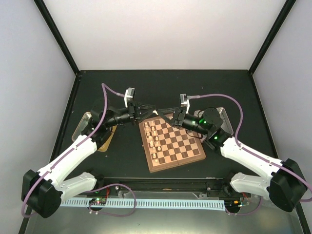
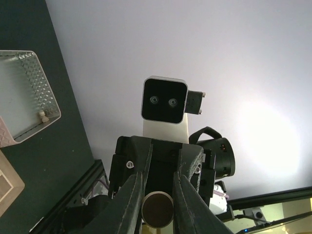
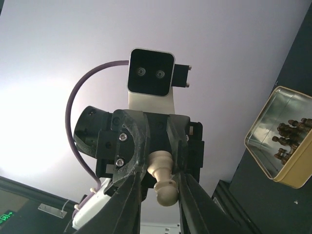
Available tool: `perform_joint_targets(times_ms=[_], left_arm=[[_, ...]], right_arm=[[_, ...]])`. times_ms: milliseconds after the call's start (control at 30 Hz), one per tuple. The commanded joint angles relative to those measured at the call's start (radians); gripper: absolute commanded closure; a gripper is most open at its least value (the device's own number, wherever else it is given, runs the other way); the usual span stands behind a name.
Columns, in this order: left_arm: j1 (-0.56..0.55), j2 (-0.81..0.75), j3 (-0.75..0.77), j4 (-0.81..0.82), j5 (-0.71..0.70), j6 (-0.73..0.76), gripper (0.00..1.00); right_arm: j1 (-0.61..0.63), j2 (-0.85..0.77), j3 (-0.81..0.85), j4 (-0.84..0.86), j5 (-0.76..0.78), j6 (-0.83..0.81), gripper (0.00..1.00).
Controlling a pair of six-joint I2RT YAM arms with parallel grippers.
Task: Set up the chess pieces on the board
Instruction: Place the chess piece on the chessboard.
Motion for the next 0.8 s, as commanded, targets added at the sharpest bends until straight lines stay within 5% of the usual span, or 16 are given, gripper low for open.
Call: perform_joint_targets(times_ms=[0,267,467,567,767], left_arm=[[-0.003,-0.013,-0.012,0.054,-0.02,-0.057,0.96],[-0.003,-0.009,-0.024,0.07,-0.025,-0.079,0.96],[-0.003,-0.011,-0.037,0.058,-0.032,-0.065,0.93],[0.0,-0.022,-0.047,-0.006,-0.043,-0.022,0.84],[0.009,-0.075,-0.019,-0.402,-0.175,0.31,0.47]], right_arm=[[0.002,0.009,0.068,-0.014,-0.018,0.017,0.77],[0.004,0.038,0.1,-0.036,-0.061,0.024,0.77],[0.002,0.029,0.129,-0.123,-0.053,-0.012,0.93],[0.003,0.016,0.156,-0.262,-0.029,-0.077,0.99],[-0.001,0.033,0.254,-0.779,0.073,-0.354,0.99]])
